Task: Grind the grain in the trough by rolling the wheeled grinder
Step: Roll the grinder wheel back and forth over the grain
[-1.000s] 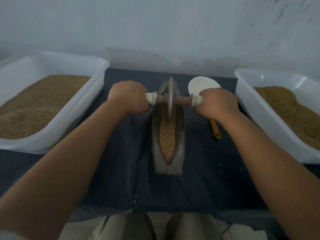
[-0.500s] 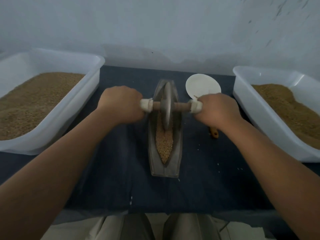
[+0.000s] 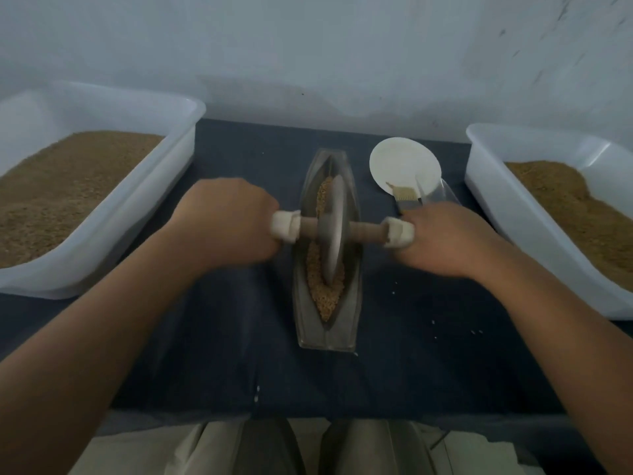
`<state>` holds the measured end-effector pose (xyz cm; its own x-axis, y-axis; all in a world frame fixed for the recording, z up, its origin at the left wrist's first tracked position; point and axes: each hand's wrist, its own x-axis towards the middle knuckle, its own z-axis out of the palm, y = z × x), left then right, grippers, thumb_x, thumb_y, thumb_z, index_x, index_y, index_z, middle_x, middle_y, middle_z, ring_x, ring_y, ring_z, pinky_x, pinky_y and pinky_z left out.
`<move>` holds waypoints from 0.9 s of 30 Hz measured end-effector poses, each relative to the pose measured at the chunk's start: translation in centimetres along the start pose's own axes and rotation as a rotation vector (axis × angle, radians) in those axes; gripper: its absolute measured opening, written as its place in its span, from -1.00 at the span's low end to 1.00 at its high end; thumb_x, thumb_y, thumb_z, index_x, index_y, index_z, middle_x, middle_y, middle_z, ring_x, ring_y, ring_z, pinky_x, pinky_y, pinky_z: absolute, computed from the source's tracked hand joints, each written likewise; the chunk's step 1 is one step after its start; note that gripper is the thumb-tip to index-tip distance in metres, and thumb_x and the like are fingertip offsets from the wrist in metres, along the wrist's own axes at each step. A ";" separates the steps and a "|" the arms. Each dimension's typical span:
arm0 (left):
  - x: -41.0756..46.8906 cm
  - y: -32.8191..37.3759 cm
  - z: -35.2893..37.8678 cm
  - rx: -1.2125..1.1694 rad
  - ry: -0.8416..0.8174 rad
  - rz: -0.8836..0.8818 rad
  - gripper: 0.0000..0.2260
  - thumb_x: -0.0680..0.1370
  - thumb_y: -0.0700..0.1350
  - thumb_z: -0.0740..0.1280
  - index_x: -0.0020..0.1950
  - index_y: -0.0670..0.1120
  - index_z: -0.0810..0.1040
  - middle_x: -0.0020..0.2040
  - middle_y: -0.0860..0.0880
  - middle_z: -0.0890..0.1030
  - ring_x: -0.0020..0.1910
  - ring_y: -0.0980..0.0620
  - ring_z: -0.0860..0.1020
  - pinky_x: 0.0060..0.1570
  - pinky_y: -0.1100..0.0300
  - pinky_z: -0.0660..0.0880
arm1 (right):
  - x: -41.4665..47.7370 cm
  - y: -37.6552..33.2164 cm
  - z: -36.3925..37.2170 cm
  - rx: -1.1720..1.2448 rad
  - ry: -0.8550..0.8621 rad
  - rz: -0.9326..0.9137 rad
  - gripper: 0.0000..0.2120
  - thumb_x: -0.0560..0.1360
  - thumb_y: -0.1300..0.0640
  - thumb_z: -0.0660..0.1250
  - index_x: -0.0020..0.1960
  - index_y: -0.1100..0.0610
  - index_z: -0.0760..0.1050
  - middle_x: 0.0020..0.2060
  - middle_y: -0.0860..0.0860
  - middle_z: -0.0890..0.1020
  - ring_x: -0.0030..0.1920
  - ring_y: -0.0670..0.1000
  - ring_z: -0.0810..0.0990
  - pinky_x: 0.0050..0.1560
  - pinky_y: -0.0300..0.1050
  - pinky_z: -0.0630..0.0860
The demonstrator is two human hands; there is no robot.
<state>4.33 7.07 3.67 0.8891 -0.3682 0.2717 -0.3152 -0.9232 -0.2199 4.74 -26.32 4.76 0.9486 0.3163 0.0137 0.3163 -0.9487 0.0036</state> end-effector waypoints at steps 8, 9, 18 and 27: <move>8.3 -0.6 -1.0 -0.053 -0.142 -0.077 -0.71 0.45 0.23 0.28 -0.26 0.03 0.51 -0.26 0.05 0.55 -0.26 -0.07 0.53 -0.22 0.07 0.44 | 7.3 0.5 0.9 -0.071 0.164 0.218 -0.51 0.47 -0.35 0.01 -0.22 -0.02 0.51 -0.28 -0.05 0.59 -0.28 0.02 0.52 -0.32 -0.10 0.37; 7.5 -0.5 -1.3 -0.071 -0.154 -0.063 -0.74 0.44 0.22 0.29 -0.26 0.04 0.50 -0.27 0.07 0.53 -0.28 -0.05 0.50 -0.22 0.07 0.43 | 6.6 0.4 0.7 -0.068 0.149 0.197 -0.54 0.47 -0.34 0.04 -0.23 -0.03 0.51 -0.28 -0.06 0.59 -0.27 0.02 0.52 -0.33 -0.11 0.34; 1.1 -0.2 -0.5 -0.021 -0.076 0.002 -0.70 0.38 0.29 0.24 -0.34 0.09 0.46 -0.42 0.12 0.47 -0.45 0.12 0.42 -0.44 0.25 0.21 | -0.5 -0.2 -0.1 0.065 -0.021 0.043 -0.53 0.24 -0.39 0.03 -0.28 -0.07 0.51 -0.40 -0.08 0.58 -0.33 -0.07 0.56 -0.33 -0.05 0.50; 5.0 0.0 -0.1 -0.139 -0.105 -0.145 -0.64 0.43 0.29 0.17 -0.29 0.03 0.50 -0.31 0.06 0.54 -0.31 -0.03 0.54 -0.27 0.11 0.43 | 5.7 -0.2 0.2 -0.090 0.291 0.130 -0.54 0.53 -0.32 0.13 -0.32 -0.01 0.46 -0.39 -0.07 0.52 -0.33 0.03 0.50 -0.33 -0.11 0.34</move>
<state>8.75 5.25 5.18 0.9557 -0.2241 0.1909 -0.2181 -0.9745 -0.0522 10.09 -24.31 4.63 0.9329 0.1910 0.3053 0.1778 -0.9815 0.0707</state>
